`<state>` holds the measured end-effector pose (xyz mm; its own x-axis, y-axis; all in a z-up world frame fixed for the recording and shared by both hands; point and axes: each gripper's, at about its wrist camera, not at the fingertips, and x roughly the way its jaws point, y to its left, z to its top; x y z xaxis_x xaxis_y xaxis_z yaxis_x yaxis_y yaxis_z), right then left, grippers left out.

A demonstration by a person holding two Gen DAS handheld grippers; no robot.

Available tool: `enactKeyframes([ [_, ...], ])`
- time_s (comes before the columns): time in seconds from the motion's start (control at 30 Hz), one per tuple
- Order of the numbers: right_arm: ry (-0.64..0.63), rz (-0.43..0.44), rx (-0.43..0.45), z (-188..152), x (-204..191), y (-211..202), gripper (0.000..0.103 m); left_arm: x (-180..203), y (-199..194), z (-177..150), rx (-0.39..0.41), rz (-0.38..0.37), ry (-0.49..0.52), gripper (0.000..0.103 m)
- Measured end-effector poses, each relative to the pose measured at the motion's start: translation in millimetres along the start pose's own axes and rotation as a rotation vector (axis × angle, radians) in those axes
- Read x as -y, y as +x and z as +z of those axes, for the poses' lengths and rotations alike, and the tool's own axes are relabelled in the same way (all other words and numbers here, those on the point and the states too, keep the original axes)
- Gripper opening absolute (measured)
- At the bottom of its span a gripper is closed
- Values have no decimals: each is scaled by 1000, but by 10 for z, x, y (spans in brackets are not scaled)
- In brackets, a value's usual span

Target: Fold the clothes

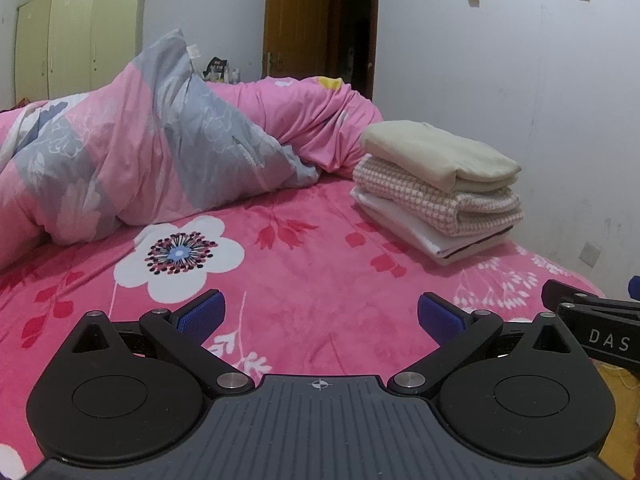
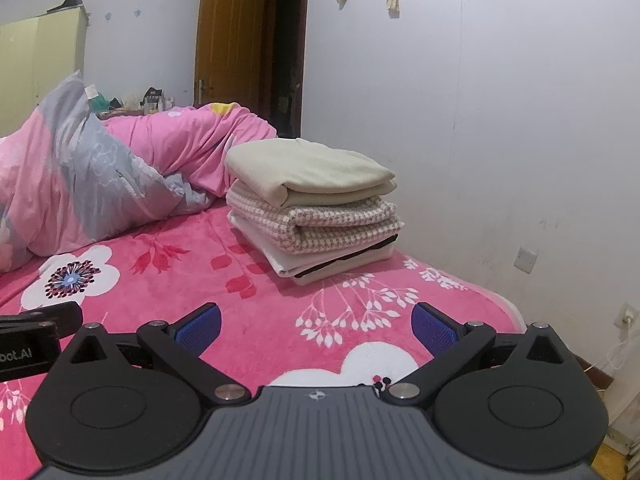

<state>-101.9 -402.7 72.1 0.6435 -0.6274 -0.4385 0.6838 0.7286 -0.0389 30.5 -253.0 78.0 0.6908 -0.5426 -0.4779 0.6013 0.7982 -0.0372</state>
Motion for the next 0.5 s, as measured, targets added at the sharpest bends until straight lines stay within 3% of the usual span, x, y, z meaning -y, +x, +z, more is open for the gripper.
enactKeyframes([
  [0.5, -3, 4, -5, -13, -33, -1, 103, 4, -6, -21, -8, 9, 9, 103],
])
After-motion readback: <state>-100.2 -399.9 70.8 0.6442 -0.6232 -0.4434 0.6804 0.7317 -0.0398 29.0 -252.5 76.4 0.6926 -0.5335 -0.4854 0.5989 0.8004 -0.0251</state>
